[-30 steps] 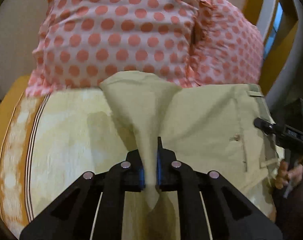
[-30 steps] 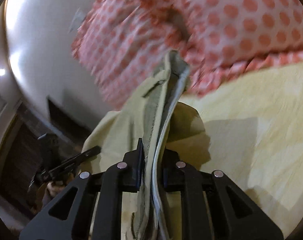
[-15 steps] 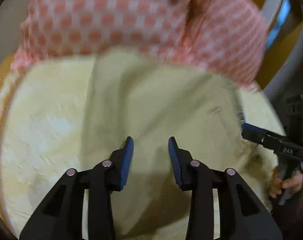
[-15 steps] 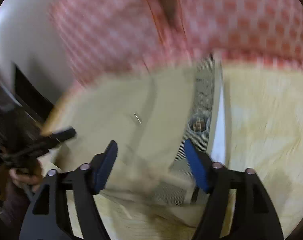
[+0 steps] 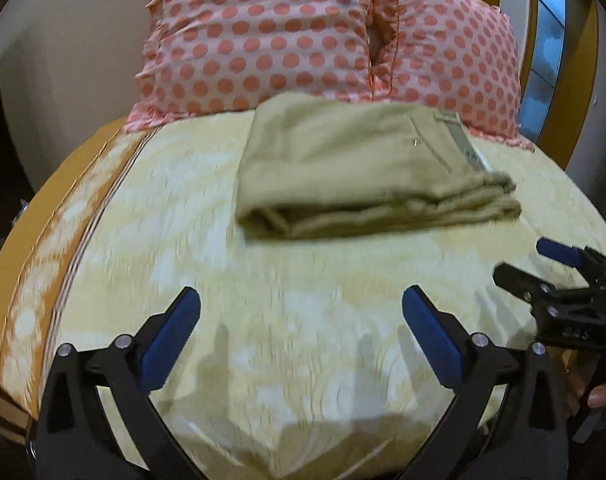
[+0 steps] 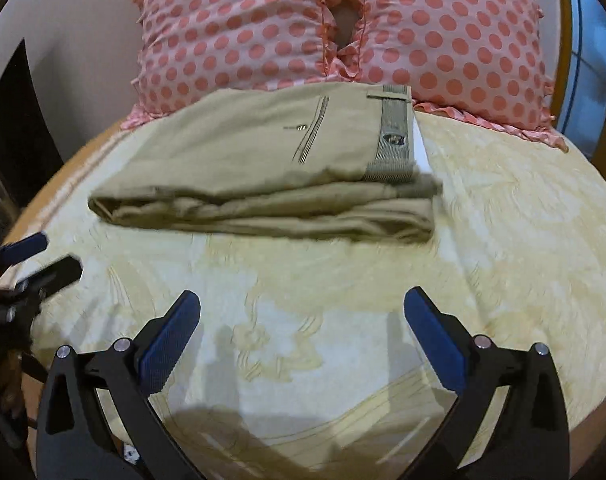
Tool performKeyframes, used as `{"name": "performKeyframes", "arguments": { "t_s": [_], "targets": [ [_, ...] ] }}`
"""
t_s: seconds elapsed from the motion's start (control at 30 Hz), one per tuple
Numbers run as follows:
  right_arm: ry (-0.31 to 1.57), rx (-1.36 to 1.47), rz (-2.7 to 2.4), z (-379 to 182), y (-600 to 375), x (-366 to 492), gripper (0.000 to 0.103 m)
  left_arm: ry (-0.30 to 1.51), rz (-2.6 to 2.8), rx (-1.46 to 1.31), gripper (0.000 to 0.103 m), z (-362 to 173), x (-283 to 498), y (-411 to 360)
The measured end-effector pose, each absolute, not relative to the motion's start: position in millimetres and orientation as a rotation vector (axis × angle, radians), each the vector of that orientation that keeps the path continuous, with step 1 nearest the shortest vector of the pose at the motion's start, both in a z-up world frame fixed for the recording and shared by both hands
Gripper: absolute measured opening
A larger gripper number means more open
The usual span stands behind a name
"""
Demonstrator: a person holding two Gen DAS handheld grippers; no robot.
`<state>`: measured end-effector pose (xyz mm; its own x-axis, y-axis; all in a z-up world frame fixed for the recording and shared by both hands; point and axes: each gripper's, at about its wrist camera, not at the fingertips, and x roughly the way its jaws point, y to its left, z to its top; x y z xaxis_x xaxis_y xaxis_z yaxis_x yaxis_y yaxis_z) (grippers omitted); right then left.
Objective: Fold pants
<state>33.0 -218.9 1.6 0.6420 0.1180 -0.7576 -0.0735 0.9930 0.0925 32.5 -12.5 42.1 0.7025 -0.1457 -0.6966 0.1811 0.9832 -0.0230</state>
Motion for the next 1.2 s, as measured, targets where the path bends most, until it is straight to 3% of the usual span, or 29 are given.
{"name": "performKeyframes", "arguments": {
  "t_s": [0.3,1.2],
  "targets": [
    [0.802,0.046,-0.013,-13,-204,16,0.102,0.741,-0.128,0.065,0.101,14,17,-11],
    [0.793,0.045,-0.017,-12,-204,16,0.102,0.717,-0.124,0.062,0.101,12,13,-11]
  ]
}}
